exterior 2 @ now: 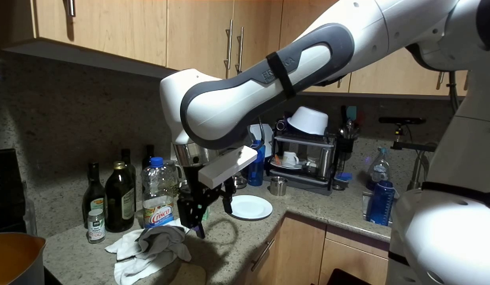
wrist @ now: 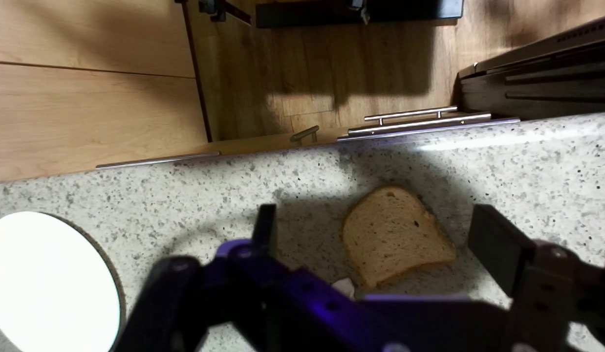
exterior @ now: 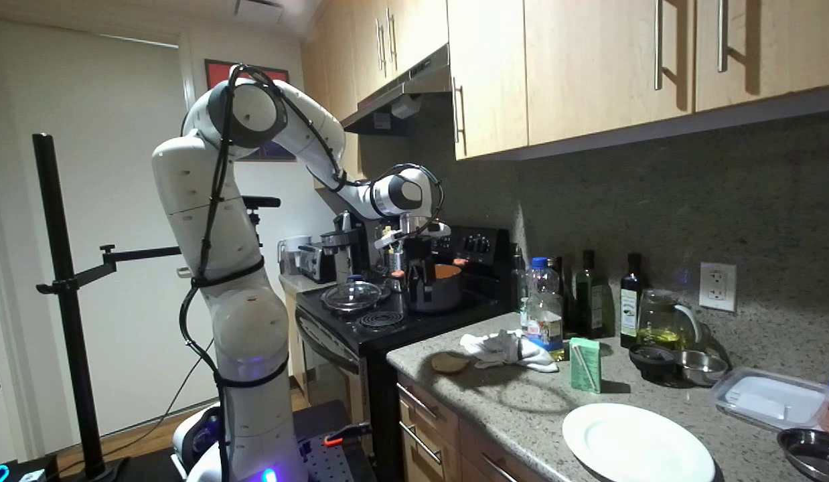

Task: Pick up the slice of bread from the left side of the counter and place it on the white plate

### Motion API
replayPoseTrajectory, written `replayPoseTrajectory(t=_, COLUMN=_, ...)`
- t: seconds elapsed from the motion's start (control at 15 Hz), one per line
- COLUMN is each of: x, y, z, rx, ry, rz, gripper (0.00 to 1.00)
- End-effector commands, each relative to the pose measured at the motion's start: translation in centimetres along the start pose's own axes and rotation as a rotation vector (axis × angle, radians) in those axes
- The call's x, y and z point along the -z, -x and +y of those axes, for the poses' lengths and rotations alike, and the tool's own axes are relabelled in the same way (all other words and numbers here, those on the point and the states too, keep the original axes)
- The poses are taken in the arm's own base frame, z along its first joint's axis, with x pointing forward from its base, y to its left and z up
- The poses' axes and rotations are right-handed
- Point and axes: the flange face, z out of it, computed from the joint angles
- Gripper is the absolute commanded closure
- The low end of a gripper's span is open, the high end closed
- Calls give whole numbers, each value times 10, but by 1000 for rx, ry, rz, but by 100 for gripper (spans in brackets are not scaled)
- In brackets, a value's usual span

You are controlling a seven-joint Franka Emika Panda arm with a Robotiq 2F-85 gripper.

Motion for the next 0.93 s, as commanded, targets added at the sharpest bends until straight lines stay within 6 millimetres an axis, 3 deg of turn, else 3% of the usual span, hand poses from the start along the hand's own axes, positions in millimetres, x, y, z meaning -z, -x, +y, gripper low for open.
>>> replayPoseTrajectory(t=0.0, x=0, y=0, z=0, rx=0, ry=0, rz=0, gripper=0)
replayPoseTrajectory(t=0.87, x=1, y=-3, z=0, rx=1, ry=9, rz=40, gripper=0)
